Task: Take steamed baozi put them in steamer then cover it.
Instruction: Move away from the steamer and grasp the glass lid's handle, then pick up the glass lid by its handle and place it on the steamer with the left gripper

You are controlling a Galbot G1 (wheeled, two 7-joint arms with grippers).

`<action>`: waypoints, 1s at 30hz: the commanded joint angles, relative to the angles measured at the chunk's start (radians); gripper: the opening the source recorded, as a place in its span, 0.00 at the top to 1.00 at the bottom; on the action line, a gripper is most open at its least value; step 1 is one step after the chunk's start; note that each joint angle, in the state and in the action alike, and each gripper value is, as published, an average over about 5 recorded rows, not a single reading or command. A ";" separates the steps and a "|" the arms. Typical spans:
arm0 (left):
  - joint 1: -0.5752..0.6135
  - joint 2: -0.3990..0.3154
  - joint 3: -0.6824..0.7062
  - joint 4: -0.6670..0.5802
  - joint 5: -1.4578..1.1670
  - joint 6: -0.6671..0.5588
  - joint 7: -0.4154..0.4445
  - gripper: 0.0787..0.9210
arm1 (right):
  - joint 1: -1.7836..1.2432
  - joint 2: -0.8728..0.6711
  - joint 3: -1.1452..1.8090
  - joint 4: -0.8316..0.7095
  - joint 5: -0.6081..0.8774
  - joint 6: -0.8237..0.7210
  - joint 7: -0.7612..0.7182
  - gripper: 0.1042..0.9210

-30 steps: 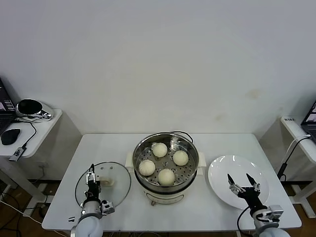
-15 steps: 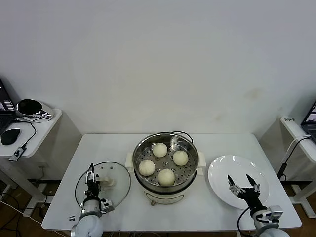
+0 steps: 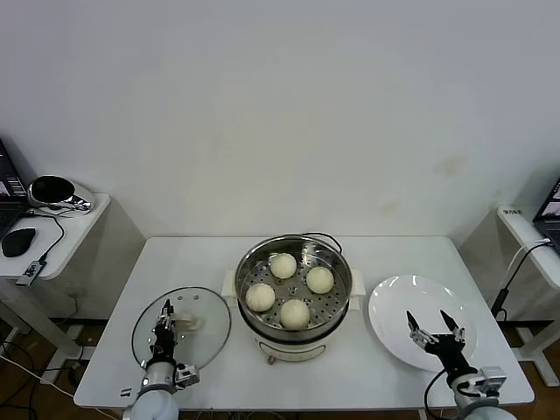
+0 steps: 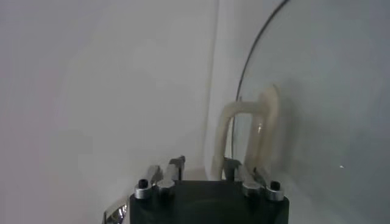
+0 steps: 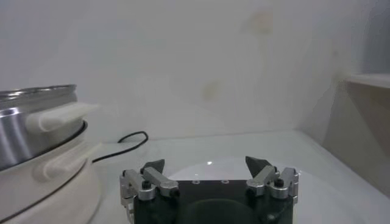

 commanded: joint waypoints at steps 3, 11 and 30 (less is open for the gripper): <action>0.003 0.004 0.004 0.011 -0.069 -0.007 -0.059 0.82 | 0.007 0.008 -0.012 0.006 -0.004 -0.007 0.001 0.12; 0.069 0.043 0.061 -0.127 -0.112 0.132 -0.079 0.92 | 0.003 0.000 -0.010 0.016 0.002 -0.003 0.001 0.12; 0.090 0.110 -0.033 -0.613 0.140 0.576 0.355 0.92 | 0.049 0.011 -0.019 0.006 0.003 -0.014 0.004 0.12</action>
